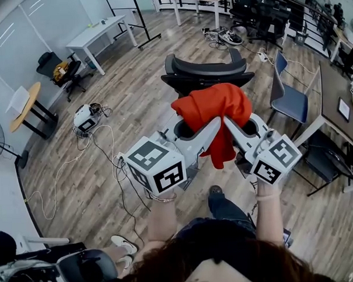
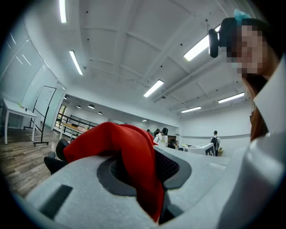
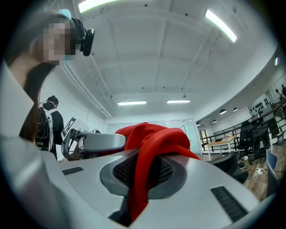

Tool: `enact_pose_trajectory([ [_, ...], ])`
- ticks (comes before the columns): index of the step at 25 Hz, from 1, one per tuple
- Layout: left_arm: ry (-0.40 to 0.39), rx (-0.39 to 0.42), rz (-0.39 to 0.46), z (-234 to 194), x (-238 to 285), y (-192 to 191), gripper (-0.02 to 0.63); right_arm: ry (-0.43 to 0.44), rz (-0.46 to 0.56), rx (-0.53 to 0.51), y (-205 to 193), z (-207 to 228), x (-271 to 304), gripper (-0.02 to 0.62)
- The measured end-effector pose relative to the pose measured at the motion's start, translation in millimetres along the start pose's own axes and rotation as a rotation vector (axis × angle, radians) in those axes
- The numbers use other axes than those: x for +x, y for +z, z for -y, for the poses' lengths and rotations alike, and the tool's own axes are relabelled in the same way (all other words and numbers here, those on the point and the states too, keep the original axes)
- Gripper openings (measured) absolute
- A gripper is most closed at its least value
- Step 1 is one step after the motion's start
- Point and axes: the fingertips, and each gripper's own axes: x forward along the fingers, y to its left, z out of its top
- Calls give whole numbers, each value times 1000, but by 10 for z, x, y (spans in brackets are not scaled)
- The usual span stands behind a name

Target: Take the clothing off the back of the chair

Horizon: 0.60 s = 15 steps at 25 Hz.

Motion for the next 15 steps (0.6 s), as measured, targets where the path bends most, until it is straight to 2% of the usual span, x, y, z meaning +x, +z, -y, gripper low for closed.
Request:
enact_pose_trajectory([
  [8, -1, -5, -3, 191, -292, -118, 107, -18, -8, 28, -102, -327, -133, 34],
  [15, 16, 2, -11, 316, -506, -161, 107, -39, -36, 12, -136, -562, -197, 35],
])
